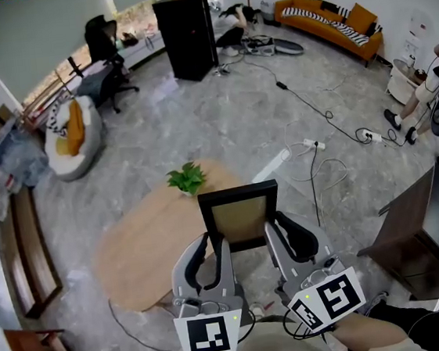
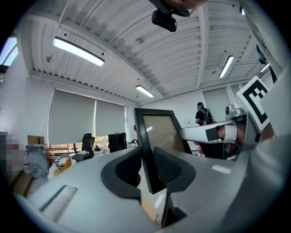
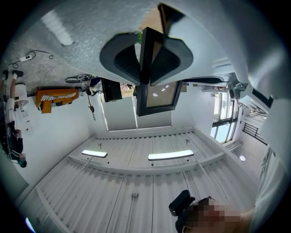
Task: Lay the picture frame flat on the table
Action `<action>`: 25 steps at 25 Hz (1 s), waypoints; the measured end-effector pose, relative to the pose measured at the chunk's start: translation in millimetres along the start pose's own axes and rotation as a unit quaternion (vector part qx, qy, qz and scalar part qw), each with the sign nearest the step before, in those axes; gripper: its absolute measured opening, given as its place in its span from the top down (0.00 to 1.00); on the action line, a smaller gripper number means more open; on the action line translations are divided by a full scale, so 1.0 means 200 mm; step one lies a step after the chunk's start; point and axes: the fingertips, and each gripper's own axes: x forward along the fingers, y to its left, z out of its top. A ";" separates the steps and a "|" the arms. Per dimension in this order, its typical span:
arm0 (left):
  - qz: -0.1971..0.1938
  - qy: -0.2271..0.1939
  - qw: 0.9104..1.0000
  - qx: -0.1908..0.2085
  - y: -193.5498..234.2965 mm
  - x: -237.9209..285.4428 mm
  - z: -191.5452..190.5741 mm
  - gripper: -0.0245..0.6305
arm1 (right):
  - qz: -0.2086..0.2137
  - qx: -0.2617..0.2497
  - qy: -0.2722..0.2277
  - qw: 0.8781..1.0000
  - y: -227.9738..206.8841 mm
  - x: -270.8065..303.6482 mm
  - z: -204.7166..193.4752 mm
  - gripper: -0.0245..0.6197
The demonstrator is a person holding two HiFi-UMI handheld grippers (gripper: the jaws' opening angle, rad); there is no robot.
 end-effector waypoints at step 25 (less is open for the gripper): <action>-0.028 0.017 0.999 -0.017 0.66 0.83 -0.09 0.81 | -0.027 0.004 0.025 0.999 -0.22 1.00 -0.04 0.86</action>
